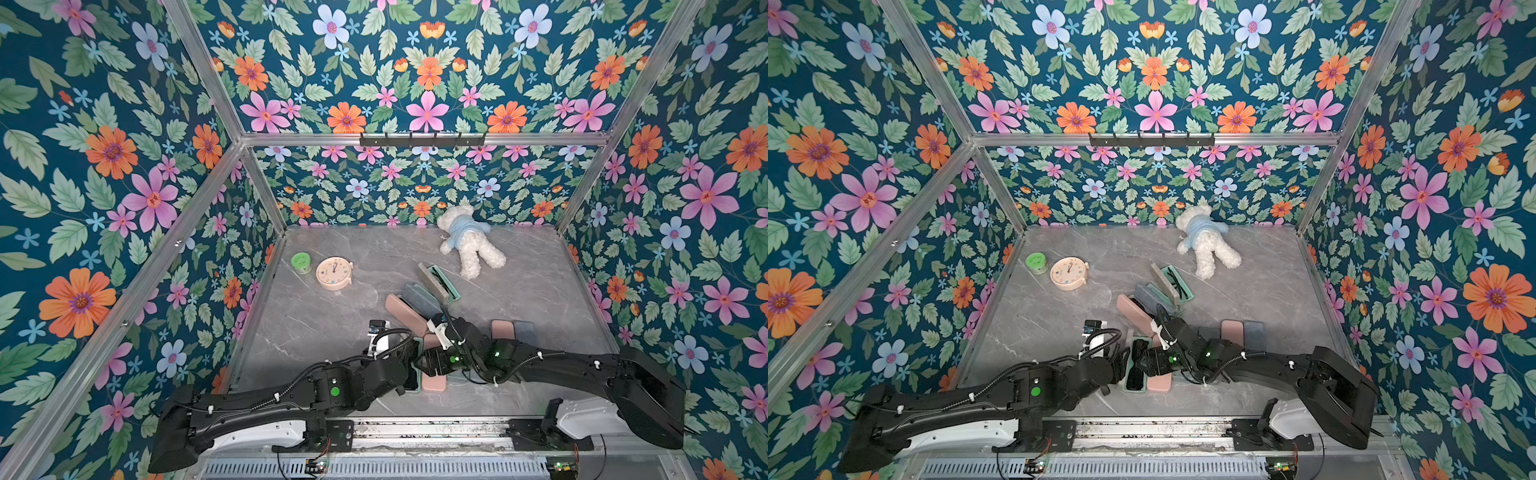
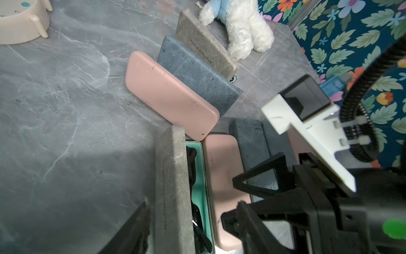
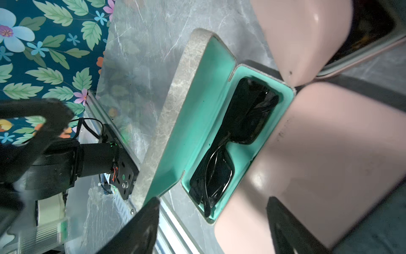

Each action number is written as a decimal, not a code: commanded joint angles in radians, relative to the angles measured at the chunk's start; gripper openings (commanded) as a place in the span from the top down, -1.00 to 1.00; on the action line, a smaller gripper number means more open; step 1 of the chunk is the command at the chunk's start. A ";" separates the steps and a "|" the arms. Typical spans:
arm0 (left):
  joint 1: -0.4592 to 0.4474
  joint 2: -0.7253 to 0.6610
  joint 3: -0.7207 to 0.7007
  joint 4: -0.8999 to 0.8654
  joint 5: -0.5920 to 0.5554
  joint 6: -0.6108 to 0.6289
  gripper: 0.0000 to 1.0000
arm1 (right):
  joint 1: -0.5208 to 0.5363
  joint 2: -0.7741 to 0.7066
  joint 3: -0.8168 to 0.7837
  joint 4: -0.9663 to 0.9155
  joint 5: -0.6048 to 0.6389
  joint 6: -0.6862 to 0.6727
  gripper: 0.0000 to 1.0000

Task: Close the glasses case
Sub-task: Close the glasses case at the center of the board.

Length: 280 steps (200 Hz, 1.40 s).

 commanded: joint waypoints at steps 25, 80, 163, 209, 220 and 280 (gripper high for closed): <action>0.015 -0.098 -0.057 0.074 0.091 0.109 0.10 | 0.004 0.018 0.011 -0.004 0.041 0.030 -0.51; 0.102 -0.121 -0.084 0.085 0.222 0.154 -0.09 | 0.011 0.035 0.019 0.002 0.068 0.045 -0.49; 0.310 -0.136 -0.143 0.203 0.504 0.216 0.34 | 0.016 0.042 0.012 0.003 0.076 0.048 -0.45; 0.369 -0.125 -0.148 0.210 0.607 0.216 0.49 | 0.016 0.050 0.012 -0.002 0.104 0.057 -0.37; 0.391 -0.113 -0.148 0.213 0.636 0.214 0.50 | 0.016 0.050 0.013 -0.005 0.105 0.058 -0.36; 0.447 -0.074 -0.108 0.138 0.644 0.228 0.56 | 0.016 0.039 0.005 -0.010 0.107 0.056 -0.35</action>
